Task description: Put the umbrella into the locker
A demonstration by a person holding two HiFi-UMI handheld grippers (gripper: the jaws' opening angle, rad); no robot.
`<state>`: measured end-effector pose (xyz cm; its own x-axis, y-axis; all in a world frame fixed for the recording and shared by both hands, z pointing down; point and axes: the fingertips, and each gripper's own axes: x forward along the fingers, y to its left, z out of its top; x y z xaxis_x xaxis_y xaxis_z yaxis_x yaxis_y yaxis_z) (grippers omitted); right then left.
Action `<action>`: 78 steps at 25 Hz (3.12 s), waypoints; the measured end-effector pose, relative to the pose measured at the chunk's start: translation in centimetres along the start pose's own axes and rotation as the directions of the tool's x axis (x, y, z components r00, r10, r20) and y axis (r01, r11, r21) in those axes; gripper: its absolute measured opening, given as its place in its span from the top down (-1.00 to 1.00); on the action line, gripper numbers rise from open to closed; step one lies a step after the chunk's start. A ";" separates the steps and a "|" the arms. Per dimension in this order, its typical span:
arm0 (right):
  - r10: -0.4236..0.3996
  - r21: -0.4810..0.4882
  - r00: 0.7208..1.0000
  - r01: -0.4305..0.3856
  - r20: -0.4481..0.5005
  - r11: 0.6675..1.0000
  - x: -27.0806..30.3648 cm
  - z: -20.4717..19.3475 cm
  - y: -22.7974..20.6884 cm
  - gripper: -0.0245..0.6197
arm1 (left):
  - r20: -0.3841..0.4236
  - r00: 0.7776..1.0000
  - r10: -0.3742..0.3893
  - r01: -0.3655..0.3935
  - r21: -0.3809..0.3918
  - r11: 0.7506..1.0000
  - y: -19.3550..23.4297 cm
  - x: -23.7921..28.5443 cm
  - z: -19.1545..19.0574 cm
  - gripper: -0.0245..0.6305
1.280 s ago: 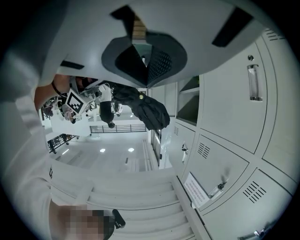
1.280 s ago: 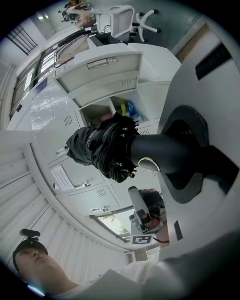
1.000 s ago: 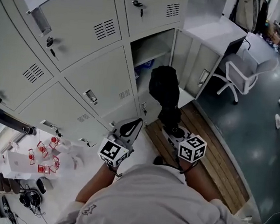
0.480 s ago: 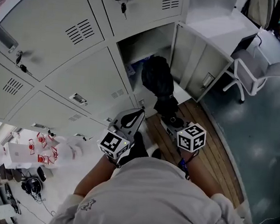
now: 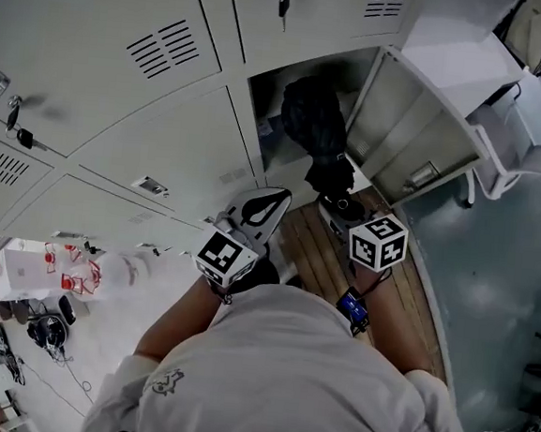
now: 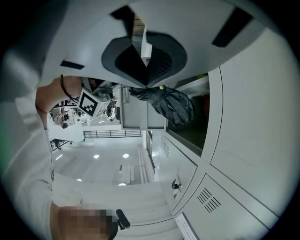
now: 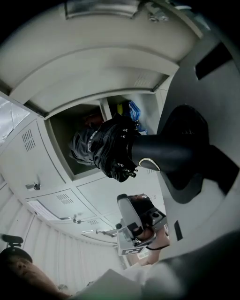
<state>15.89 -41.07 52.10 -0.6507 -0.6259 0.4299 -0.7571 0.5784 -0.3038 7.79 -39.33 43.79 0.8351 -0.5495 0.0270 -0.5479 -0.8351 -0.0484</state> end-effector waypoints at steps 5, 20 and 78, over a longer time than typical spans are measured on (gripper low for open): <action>0.010 -0.066 0.999 -0.013 -0.050 0.998 2.7 2.9 -1.4 0.59 | 0.007 1.000 0.013 -0.013 -0.012 1.000 2.5 1.0 0.3 0.89; -0.003 -0.278 0.989 -0.038 -0.146 0.960 11.3 12.9 -4.4 0.58 | -0.017 1.000 -0.021 0.020 -0.087 0.996 5.6 3.0 1.5 0.89; -0.096 -0.346 0.993 0.068 -0.066 0.936 14.3 18.0 -7.1 0.33 | -0.004 1.000 -0.003 0.003 -0.079 0.997 6.2 3.7 1.4 0.89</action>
<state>10.92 -63.54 45.09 -0.5699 -0.6428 0.5119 -0.7323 0.6799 0.0385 7.53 -46.53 42.17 0.8366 -0.5469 0.0309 -0.5477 -0.8361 0.0303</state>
